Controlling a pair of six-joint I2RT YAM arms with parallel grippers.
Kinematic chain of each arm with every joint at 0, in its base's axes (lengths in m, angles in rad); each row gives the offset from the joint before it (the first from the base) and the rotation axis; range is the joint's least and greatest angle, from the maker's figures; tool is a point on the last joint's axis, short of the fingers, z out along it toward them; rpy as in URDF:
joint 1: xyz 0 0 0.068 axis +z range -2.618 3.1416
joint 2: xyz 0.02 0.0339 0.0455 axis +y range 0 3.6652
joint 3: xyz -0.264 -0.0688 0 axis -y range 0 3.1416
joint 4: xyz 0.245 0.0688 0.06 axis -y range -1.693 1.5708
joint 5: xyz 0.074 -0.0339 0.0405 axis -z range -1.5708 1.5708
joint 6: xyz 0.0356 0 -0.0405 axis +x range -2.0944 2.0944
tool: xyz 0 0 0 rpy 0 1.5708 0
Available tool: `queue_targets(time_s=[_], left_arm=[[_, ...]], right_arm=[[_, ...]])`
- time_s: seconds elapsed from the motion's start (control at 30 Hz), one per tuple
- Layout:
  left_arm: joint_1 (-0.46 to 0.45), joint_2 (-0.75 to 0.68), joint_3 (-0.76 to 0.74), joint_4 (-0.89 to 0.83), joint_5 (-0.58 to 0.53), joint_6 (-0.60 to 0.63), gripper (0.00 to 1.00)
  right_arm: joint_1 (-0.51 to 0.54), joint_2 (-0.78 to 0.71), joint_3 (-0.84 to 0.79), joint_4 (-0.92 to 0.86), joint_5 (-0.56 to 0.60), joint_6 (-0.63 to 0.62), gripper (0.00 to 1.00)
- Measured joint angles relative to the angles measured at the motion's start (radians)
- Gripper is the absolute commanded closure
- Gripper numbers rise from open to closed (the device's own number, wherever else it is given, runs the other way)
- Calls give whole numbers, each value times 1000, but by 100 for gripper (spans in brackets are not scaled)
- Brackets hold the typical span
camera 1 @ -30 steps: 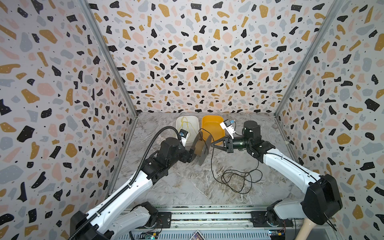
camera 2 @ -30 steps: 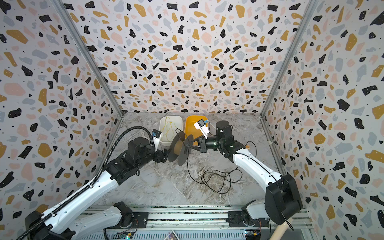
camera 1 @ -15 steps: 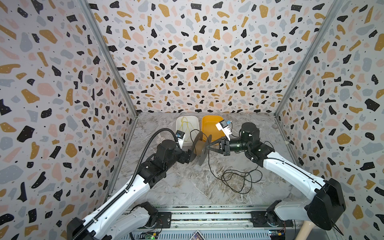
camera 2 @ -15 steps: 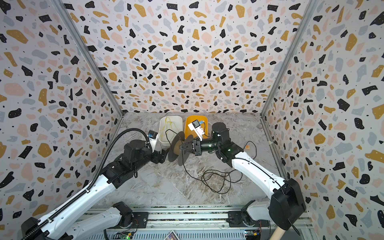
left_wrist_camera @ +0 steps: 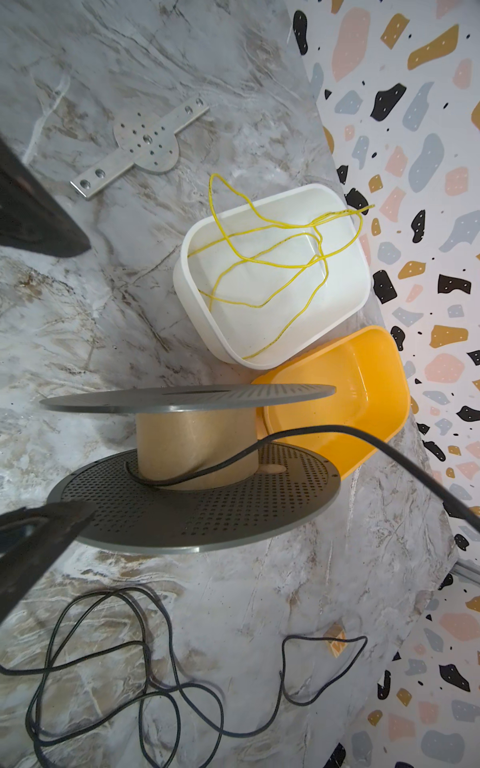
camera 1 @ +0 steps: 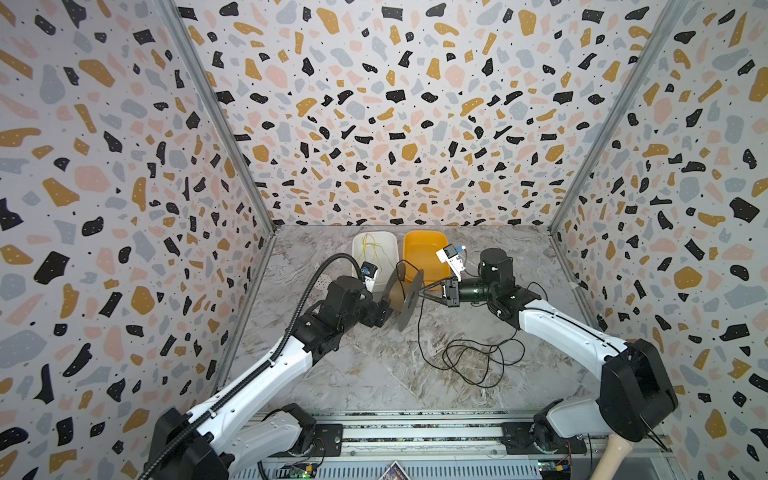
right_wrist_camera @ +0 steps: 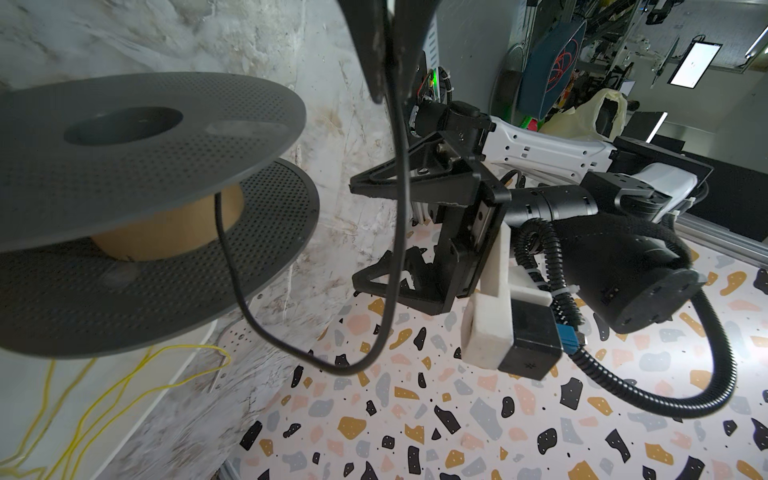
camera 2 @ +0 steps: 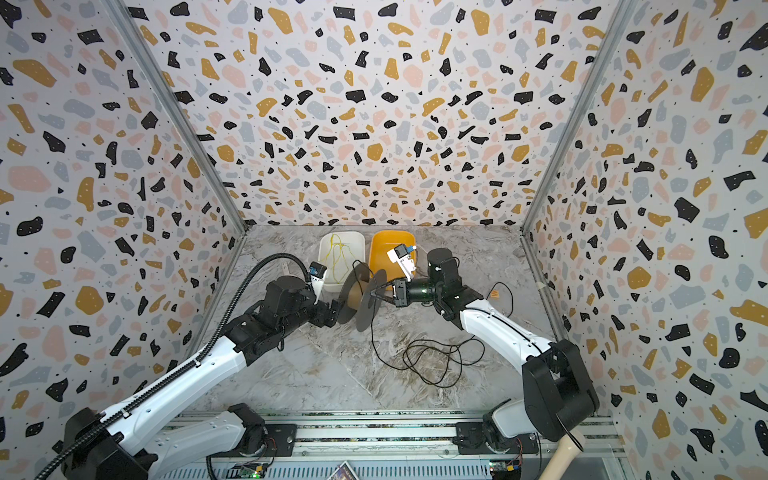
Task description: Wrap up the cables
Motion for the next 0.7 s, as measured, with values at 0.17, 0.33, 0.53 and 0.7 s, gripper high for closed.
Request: queue_targets(time_s=[0.17, 0.33, 0.53, 0.7], left_arm=[[0, 46, 0, 56, 26, -52, 9], [0, 76, 0, 125, 40, -96, 9], [0, 94, -3, 201, 41, -120, 9], [0, 122, -5, 253, 36, -129, 13]], right_arm=[[-11, 21, -3, 14, -21, -4, 100], [-10, 29, -21, 55, -68, 21, 100], [1, 29, -50, 110, -125, 86, 100], [23, 29, -54, 129, -147, 112, 100]])
